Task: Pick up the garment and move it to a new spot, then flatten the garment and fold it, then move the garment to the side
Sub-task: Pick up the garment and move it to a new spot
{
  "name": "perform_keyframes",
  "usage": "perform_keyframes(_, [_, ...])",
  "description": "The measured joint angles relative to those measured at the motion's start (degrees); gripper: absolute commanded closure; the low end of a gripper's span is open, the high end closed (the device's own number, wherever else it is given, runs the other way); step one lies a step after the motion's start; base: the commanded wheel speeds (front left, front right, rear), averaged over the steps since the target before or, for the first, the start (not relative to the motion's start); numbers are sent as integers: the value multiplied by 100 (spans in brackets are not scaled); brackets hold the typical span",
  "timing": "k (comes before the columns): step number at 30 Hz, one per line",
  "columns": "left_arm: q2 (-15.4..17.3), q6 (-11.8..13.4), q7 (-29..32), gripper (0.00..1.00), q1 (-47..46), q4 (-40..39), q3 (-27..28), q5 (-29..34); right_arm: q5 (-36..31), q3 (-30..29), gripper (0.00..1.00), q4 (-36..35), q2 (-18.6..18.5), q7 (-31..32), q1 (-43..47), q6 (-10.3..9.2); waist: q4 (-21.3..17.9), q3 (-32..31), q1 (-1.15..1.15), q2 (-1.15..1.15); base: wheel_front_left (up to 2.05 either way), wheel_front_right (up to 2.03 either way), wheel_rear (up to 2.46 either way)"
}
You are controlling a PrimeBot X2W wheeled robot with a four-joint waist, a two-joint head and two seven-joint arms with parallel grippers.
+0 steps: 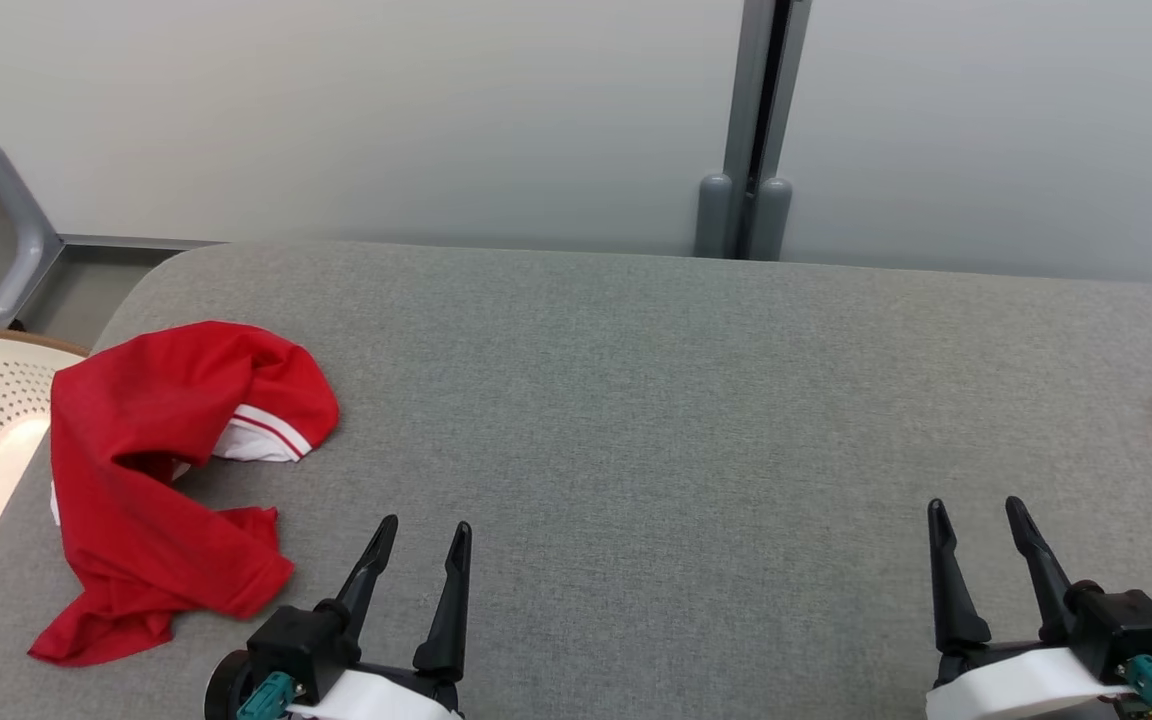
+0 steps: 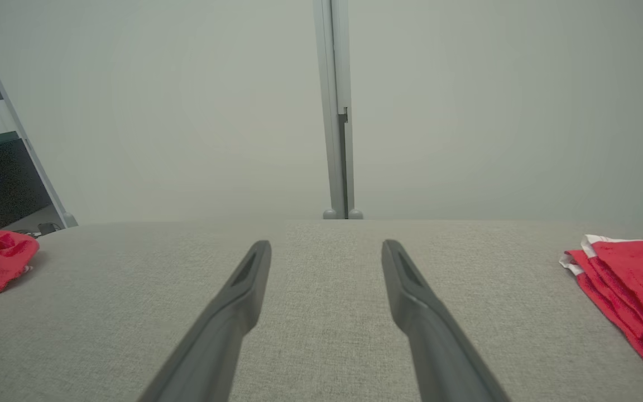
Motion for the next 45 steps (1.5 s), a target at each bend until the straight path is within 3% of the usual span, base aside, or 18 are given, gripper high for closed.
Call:
perform_keyframes(24, [0, 4, 0, 0, 43, 67, 520, 108, 270, 632, 0, 132, -1, 0, 8, 0, 1674, -51, 0, 0, 0, 0, 0])
perform_keyframes(35, [2, 59, 0, 0, 148, -147, 712, 76, 435, 1220, 0, 303, -131, 0, -328, 0, 1878, 95, 0, 0, 0, 0, 0])
perform_keyframes(45, [3, 90, 0, 0, 148, -199, 730, 62, 522, 1215, 0, 332, -190, 0, -388, 0, 1899, 187, 0, 0, 0, 0, 0])
